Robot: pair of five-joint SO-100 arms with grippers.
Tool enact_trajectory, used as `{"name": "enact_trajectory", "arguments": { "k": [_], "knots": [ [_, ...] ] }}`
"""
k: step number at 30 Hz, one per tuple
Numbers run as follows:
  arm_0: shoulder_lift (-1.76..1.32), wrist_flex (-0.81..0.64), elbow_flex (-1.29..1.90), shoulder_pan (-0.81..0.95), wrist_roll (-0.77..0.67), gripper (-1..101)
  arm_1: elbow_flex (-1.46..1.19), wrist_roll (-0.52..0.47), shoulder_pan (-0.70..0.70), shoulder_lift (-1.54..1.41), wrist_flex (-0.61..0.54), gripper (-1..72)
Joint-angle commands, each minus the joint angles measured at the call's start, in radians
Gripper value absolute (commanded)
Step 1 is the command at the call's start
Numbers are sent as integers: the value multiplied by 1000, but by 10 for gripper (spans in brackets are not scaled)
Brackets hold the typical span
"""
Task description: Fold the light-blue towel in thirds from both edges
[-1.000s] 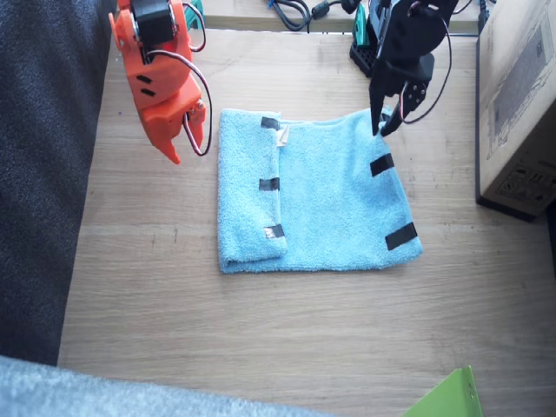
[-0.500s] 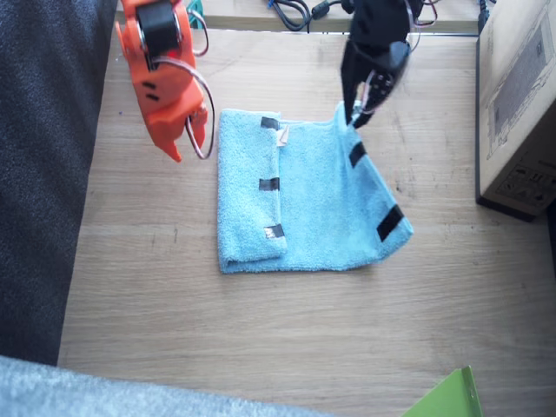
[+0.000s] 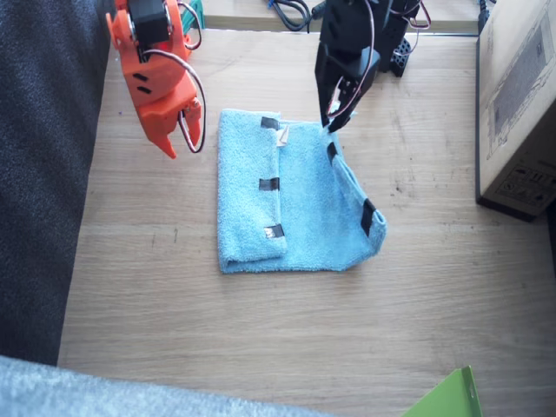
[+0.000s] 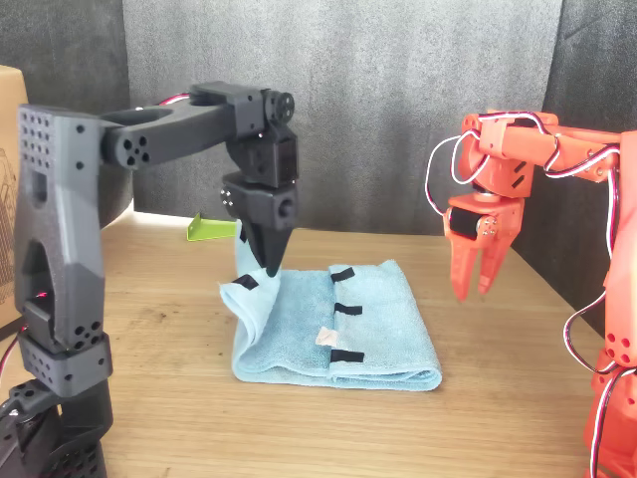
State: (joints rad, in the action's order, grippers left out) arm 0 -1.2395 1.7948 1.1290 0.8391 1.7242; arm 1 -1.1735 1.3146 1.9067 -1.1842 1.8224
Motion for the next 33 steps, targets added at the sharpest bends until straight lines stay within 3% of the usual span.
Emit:
{"name": "enact_trajectory", "arguments": {
  "k": [1, 14, 15, 16, 20, 23, 27, 30, 33],
  "knots": [
    [15, 32, -80, -20, 18, -2, -9, 5, 11, -61, -3, 203],
    [402, 167, -523, -153, 5, -2, -31, 6, 9, -64, -3, 206],
    [445, 202, -583, -156, 2, 12, -37, 5, 8, -67, -5, 206],
    [502, 256, -666, -160, -3, 97, -40, 3, 8, -71, -5, 206],
    [526, 270, -701, -166, 12, 258, -41, 3, 8, -72, -5, 206],
    [502, 272, -701, -181, 44, 320, -41, 5, 12, -66, -11, 207],
    [440, 272, -733, -209, 107, 327, -41, 8, 21, -51, -17, 208],
    [362, 272, -749, -199, 132, 274, -49, 8, 18, -61, -15, 203],
    [252, 272, -718, -94, 117, -3, -74, 6, -15, -92, -32, 153]
  ]
}}
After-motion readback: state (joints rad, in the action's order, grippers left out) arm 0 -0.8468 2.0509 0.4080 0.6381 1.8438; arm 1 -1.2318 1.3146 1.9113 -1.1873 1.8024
